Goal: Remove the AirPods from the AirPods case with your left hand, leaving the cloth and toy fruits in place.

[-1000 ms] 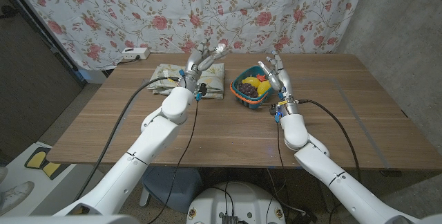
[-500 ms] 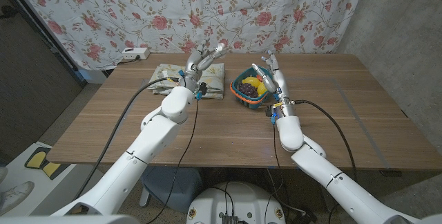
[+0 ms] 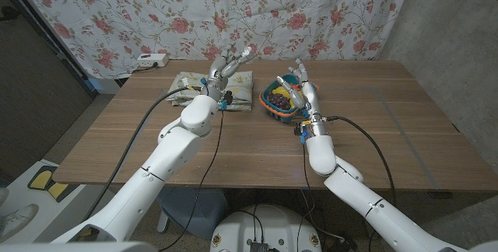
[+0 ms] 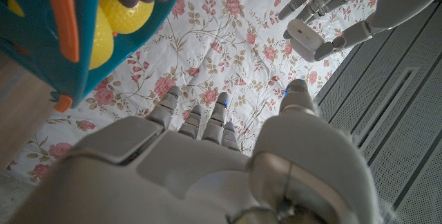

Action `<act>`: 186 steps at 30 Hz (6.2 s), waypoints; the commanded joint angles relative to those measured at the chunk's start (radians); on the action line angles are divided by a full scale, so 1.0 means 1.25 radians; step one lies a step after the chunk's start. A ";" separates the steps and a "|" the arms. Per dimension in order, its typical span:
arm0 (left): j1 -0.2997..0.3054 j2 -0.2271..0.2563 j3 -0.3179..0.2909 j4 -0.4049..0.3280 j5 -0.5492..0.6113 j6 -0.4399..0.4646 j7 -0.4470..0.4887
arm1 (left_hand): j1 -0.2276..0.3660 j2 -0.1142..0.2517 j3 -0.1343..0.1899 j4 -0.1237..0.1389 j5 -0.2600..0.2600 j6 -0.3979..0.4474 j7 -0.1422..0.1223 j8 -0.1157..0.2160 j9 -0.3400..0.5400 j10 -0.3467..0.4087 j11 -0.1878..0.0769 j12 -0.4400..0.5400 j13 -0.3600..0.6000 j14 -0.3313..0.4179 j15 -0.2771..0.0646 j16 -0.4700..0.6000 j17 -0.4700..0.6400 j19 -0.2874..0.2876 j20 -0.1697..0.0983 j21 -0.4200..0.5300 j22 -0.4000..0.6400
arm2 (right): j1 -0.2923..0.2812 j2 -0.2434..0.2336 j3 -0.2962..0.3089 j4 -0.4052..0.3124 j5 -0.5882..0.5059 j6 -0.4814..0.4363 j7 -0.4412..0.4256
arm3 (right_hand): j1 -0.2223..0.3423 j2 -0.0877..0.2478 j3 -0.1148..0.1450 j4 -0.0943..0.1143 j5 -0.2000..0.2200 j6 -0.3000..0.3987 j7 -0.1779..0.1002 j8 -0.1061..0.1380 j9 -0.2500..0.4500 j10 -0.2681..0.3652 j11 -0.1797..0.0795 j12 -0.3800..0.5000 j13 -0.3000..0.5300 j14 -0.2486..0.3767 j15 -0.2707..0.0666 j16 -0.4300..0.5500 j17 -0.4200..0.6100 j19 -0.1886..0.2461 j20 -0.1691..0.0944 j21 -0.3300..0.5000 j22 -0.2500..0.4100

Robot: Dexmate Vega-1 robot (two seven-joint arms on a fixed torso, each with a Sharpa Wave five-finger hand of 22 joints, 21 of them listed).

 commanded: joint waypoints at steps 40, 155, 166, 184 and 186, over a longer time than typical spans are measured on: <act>-0.019 0.008 0.036 0.013 -0.104 -0.016 0.018 | -0.002 0.012 -0.013 0.001 0.009 0.001 0.007 -0.001 -0.001 0.052 -0.059 0.115 0.105 -0.004 0.008 -0.002 -0.001 -0.003 0.009 0.000 0.003 | 0.068 0.070 -0.095 0.060 -0.225 -0.130 -0.209 | 0.124 -0.023 0.047 -0.008 -0.014 -0.093 0.001 -0.006 0.004 -0.002 -0.039 0.024 0.063 0.015 -0.060 -0.001 0.004 0.038 -0.011 0.004 0.002; -0.001 -0.009 0.081 0.027 -0.157 -0.055 0.003 | 0.006 0.022 -0.024 -0.003 0.021 0.001 0.007 -0.001 -0.001 0.050 -0.058 0.110 0.108 -0.007 0.012 -0.002 -0.006 -0.007 0.011 0.001 0.003 | 0.169 0.239 -0.168 0.243 -0.317 -0.228 -0.393 | 0.148 -0.010 0.062 0.019 -0.019 -0.052 0.004 0.000 0.006 0.010 -0.046 0.242 0.284 0.075 -0.062 0.006 0.049 0.056 -0.020 0.003 0.003; -0.002 -0.011 0.087 0.027 -0.162 -0.049 0.003 | 0.007 0.022 -0.025 -0.003 0.022 0.000 0.007 -0.001 -0.001 0.050 -0.058 0.109 0.108 -0.008 0.012 -0.003 -0.006 -0.007 0.010 0.002 0.003 | 0.171 0.244 -0.167 0.255 -0.317 -0.224 -0.397 | 0.158 -0.006 0.067 0.016 -0.018 -0.050 -0.001 -0.001 0.006 0.004 -0.051 0.257 0.299 0.075 -0.067 0.006 0.053 0.056 -0.027 0.002 0.003; -0.007 -0.013 0.097 0.036 -0.165 -0.048 -0.003 | 0.009 0.024 -0.024 -0.004 0.024 0.000 0.007 -0.001 -0.001 0.049 -0.058 0.109 0.109 -0.007 0.012 -0.003 -0.007 -0.007 0.010 0.002 0.003 | 0.168 0.251 -0.154 0.268 -0.292 -0.198 -0.397 | 0.158 0.024 0.078 0.029 -0.017 -0.024 -0.025 0.003 0.005 0.017 -0.077 0.302 0.335 0.089 -0.089 0.014 0.067 0.065 -0.054 0.004 0.004; -0.007 -0.014 0.097 0.035 -0.167 -0.044 0.001 | 0.008 0.023 -0.024 -0.003 0.025 0.000 0.007 -0.001 -0.001 0.050 -0.058 0.109 0.109 -0.007 0.011 -0.003 -0.007 -0.007 0.010 0.002 0.003 | 0.168 0.250 -0.153 0.271 -0.292 -0.193 -0.397 | 0.160 0.030 0.081 0.030 -0.016 -0.019 -0.029 0.004 0.005 0.021 -0.081 0.308 0.339 0.090 -0.091 0.015 0.069 0.065 -0.057 0.004 0.004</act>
